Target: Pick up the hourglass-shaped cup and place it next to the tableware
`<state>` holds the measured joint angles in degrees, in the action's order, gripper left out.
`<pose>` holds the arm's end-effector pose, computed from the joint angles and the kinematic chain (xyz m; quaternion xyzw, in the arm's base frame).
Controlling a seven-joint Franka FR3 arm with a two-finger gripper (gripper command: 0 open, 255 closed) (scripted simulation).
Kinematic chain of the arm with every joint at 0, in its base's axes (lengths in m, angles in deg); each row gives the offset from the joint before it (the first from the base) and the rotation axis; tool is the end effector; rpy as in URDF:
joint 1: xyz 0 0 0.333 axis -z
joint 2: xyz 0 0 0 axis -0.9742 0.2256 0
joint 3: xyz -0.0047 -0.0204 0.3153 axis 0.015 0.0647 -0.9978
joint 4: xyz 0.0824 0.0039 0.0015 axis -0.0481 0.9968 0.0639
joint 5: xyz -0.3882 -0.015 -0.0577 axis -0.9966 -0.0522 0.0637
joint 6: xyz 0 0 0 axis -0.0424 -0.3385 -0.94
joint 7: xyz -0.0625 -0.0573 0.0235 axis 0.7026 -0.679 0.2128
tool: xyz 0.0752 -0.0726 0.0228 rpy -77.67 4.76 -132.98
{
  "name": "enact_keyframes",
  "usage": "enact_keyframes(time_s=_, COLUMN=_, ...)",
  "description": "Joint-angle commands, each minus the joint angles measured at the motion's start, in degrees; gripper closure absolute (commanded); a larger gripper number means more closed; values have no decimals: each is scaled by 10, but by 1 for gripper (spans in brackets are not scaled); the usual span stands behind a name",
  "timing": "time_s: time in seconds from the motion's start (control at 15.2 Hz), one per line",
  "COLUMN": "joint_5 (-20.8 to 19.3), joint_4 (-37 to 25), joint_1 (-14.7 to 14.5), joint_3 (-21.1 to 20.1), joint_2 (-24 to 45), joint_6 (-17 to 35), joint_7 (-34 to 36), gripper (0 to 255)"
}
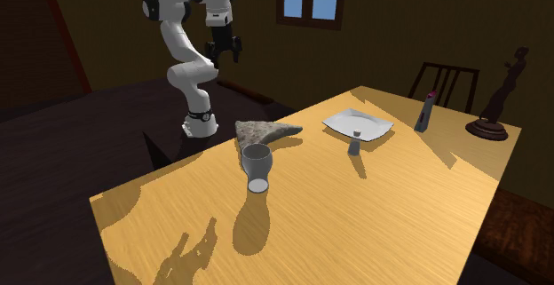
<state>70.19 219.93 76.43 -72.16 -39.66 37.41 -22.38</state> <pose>0.3077 -0.0045 0.5807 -0.9983 -0.0071 0.0374 0.0437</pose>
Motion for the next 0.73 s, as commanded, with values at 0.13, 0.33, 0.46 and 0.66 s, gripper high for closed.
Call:
enact_keyframes(time_s=0.13, joint_5=-1, joint_4=1, joint_1=2, joint_3=3, joint_2=32, joint_6=38, joint_7=-2, gripper=0)
enact_keyframes(time_s=0.33, joint_5=-2, joint_4=-3, joint_1=5, joint_3=8, joint_2=85, joint_6=92, joint_7=-5, gripper=0)
enact_keyframes(time_s=0.46, joint_5=-2, joint_4=-10, joint_1=6, joint_3=11, joint_2=122, joint_6=126, joint_7=-7, gripper=0)
enact_keyframes(time_s=0.66, joint_5=-1, joint_4=-26, joint_1=9, joint_3=16, joint_2=179, joint_6=173, joint_7=-11, gripper=0)
